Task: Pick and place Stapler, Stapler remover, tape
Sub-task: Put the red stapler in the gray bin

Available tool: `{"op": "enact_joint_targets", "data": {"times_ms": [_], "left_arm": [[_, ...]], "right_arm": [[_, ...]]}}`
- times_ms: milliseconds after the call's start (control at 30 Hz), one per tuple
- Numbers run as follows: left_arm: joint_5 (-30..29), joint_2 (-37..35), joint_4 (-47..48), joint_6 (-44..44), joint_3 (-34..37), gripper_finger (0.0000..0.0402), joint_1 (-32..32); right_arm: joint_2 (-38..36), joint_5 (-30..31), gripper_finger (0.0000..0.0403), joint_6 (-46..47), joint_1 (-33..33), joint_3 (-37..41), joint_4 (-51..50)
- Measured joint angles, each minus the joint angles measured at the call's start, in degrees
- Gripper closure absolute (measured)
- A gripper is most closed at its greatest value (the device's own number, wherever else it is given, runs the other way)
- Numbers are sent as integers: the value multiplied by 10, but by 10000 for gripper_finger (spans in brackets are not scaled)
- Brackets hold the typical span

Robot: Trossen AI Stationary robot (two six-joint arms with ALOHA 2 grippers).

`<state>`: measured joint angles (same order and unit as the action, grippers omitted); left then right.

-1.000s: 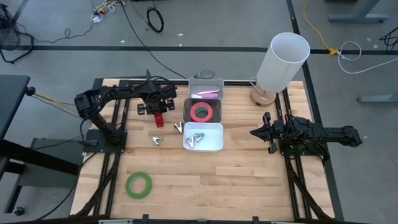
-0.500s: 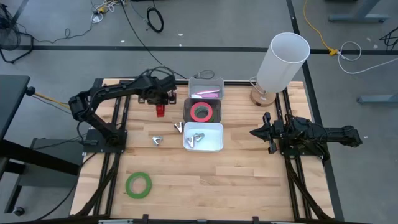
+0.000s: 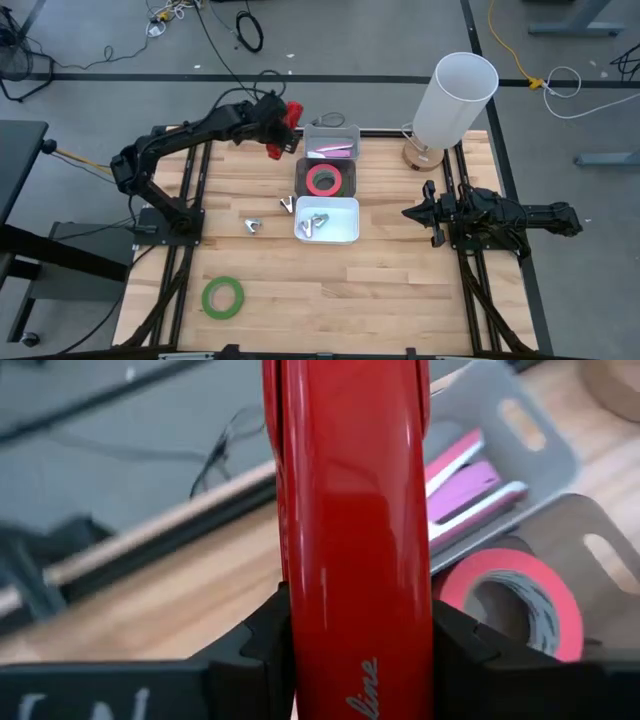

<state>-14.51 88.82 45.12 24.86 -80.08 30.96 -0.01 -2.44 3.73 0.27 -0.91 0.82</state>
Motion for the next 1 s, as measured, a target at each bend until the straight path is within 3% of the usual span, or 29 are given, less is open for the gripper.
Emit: {"op": "enact_joint_targets", "data": {"times_ms": [300,700,1000], "left_arm": [[27,0,-60,-112,-14,251,0],[49,0,-73,-284,-14,249,0],[81,8,-104,-323,-15,250,5]], "right_arm": [[0,0,389,0,0,0,0],[0,0,389,0,0,0,0],[0,0,389,0,0,0,0]]}}
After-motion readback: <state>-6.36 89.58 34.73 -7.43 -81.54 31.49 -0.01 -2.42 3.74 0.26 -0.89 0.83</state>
